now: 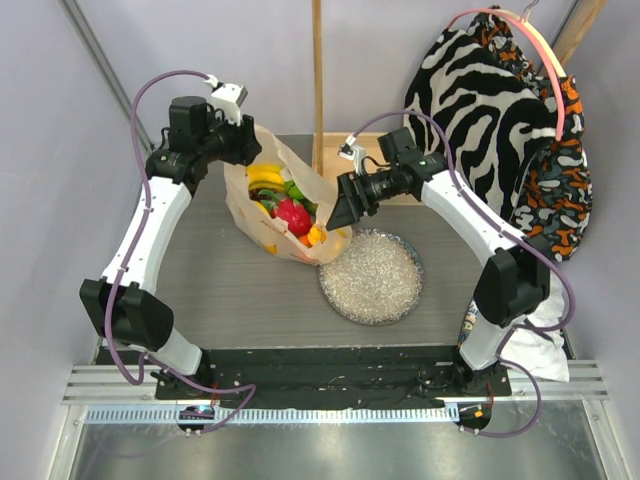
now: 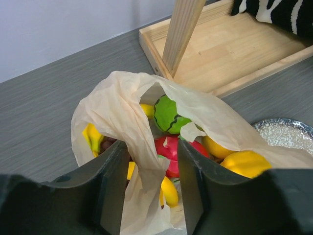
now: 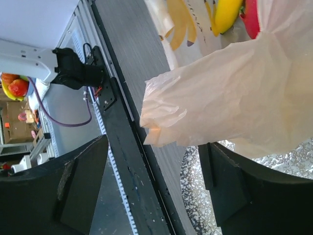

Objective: Take the fake fruits out of the plastic bag
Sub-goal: Adjust the plastic bag at the center of the board.

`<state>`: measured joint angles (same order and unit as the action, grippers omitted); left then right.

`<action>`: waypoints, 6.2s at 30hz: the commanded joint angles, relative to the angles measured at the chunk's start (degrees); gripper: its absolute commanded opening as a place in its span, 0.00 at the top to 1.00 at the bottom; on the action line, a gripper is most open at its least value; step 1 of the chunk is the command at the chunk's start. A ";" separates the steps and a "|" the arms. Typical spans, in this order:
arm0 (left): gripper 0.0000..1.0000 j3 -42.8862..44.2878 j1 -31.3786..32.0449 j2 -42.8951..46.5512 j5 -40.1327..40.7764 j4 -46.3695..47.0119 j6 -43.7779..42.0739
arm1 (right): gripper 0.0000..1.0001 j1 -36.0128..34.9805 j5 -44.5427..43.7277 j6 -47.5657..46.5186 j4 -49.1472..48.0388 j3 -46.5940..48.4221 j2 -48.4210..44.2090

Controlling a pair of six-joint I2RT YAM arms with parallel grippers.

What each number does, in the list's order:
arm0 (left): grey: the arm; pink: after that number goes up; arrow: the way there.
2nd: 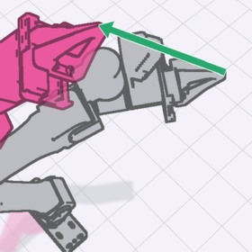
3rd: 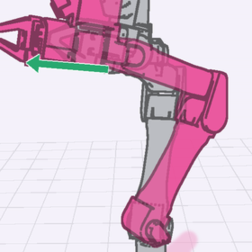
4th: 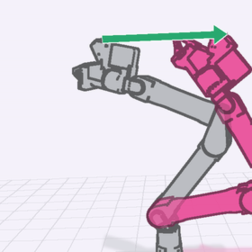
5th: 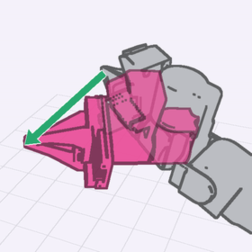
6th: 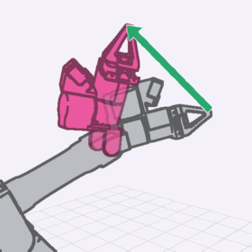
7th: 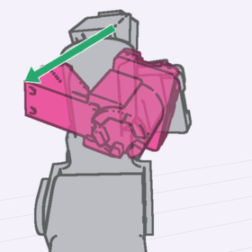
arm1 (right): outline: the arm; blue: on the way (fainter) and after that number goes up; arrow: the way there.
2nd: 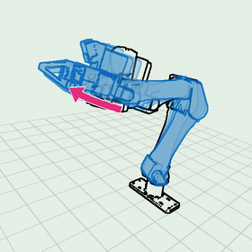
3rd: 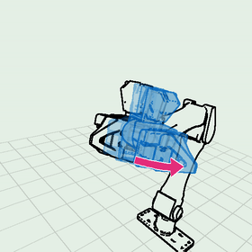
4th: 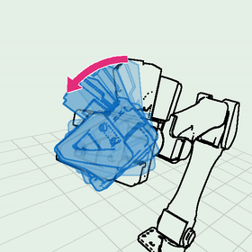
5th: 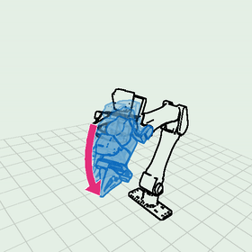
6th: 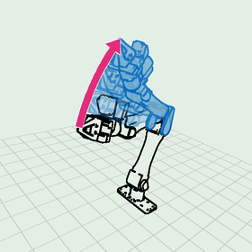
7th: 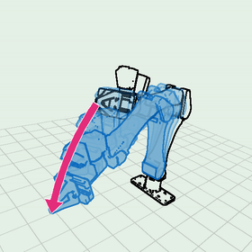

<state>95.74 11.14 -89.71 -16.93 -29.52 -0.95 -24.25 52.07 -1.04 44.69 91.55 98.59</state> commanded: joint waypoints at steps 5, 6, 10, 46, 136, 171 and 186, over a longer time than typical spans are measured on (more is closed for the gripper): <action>0.77 -0.91 -0.15 2.96 0.49 0.43 -0.54 | 0.20 -0.80 -9.98 8.16 3.38 6.62 3.80; 0.82 -1.35 -0.15 3.22 0.49 0.51 -0.54 | 0.20 -0.80 -9.71 8.33 4.00 7.06 4.07; 1.00 -3.10 -0.24 4.89 1.89 0.25 -0.89 | 0.28 -2.29 -10.41 8.16 5.32 10.05 6.87; 1.00 9.17 -19.66 13.93 -1.42 -4.75 3.59 | 0.99 -3.70 -24.14 -6.16 -46.28 38.82 19.20; 1.00 -27.90 -20.63 45.33 -17.79 -25.68 14.13 | 0.88 -25.41 -24.66 -21.55 -10.68 9.61 9.34; 1.00 -33.17 -21.77 48.40 -16.91 -24.89 11.85 | 0.81 -28.48 -68.89 -24.55 -32.66 13.57 13.22; 1.00 -32.11 -22.03 47.79 -16.73 -24.53 12.99 | 0.71 -28.92 -39.16 -11.89 -17.09 8.81 7.93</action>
<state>62.24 -10.33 -42.26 -32.64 -56.23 11.62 -53.19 8.38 -18.17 24.14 100.27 100.29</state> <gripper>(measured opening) 0.016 0.306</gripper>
